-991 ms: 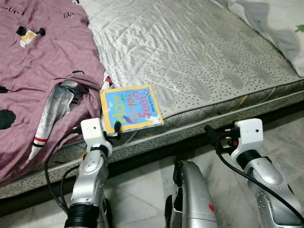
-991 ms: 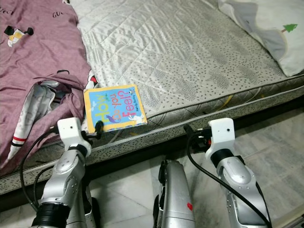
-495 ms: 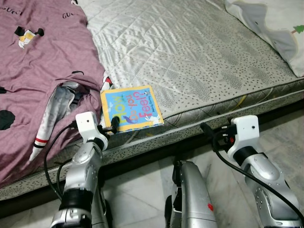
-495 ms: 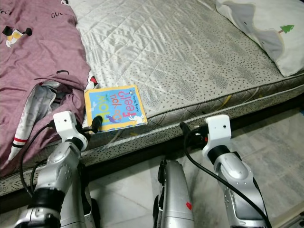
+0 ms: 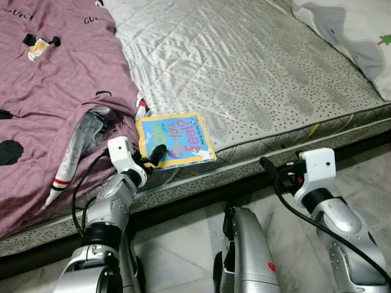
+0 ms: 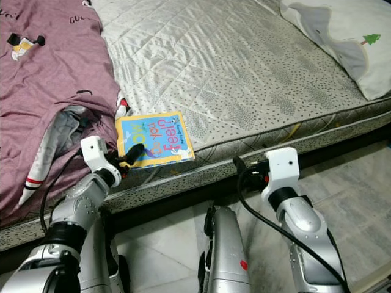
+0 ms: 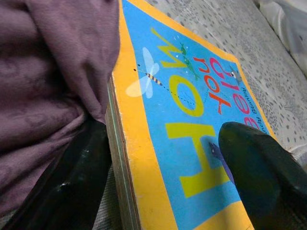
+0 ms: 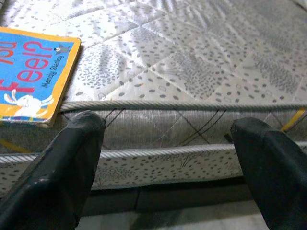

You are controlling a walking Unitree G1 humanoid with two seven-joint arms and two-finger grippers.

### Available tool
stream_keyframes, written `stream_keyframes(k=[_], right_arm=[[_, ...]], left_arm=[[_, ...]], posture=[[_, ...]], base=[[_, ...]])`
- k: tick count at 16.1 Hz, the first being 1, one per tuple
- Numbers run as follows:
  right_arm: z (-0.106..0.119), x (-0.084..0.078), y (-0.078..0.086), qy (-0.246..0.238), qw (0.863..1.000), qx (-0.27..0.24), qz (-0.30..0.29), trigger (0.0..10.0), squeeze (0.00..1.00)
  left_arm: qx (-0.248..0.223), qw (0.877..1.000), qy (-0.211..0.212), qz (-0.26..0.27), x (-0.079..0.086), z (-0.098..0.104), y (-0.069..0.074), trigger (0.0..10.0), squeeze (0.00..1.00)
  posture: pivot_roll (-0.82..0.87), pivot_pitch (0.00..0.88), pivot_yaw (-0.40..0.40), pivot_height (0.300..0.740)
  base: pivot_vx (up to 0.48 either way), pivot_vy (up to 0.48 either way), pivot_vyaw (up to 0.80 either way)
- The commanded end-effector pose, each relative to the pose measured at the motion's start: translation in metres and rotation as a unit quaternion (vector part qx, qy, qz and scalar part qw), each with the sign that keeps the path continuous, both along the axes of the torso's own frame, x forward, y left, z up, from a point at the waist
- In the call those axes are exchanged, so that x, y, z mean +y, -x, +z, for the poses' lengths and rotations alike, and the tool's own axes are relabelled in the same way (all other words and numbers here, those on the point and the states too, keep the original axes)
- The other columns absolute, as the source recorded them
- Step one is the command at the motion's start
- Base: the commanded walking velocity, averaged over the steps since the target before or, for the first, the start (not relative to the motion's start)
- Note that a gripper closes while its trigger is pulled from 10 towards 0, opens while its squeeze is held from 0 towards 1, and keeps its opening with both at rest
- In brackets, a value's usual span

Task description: Clean up the room

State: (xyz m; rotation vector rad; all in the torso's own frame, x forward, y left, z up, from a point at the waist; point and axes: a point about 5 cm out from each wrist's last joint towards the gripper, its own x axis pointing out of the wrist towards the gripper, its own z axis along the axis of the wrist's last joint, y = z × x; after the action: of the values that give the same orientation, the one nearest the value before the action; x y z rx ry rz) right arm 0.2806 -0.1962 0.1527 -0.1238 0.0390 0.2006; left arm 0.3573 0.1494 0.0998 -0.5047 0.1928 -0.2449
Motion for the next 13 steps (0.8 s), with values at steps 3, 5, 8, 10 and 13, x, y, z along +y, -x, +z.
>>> stream_keyframes(k=[3, 5, 8, 10, 13], right_arm=[[0.003, -0.003, -0.003, 0.006, 1.000, -0.003, -0.004, 10.0, 0.00], [0.002, -0.002, -0.003, 0.005, 1.000, -0.002, -0.004, 10.0, 0.00], [0.000, 0.000, -0.002, 0.005, 1.000, -0.001, -0.004, 10.0, 0.00], [0.000, 0.000, -0.004, 0.005, 1.000, -0.002, -0.004, 10.0, 0.00], [0.001, 0.000, -0.007, 0.006, 1.000, -0.005, -0.006, 10.0, 0.00]], left_arm=[[0.004, 0.999, 0.025, -0.036, -0.013, -0.001, -0.001, 0.0, 0.00], [0.005, 0.999, 0.031, -0.035, -0.013, -0.001, -0.002, 0.0, 0.00], [-0.005, 0.999, 0.041, -0.031, -0.010, 0.003, -0.005, 0.0, 0.00], [-0.017, 0.998, 0.048, -0.032, -0.011, 0.008, -0.007, 0.0, 0.00], [-0.045, 0.995, 0.083, -0.006, -0.003, 0.023, -0.014, 0.0, 0.00]], posture=[[-0.22, 0.211, -0.087, 0.501], [-0.22, 0.212, -0.087, 0.501], [-0.21, 0.215, -0.085, 0.501], [-0.21, 0.214, -0.084, 0.501], [-0.21, 0.211, -0.085, 0.501]], base=[[0.000, 0.000, 0.00], [0.000, 0.000, 0.00], [0.000, 0.000, 0.00], [0.000, 0.000, 0.00], [0.000, 0.000, 0.00]])
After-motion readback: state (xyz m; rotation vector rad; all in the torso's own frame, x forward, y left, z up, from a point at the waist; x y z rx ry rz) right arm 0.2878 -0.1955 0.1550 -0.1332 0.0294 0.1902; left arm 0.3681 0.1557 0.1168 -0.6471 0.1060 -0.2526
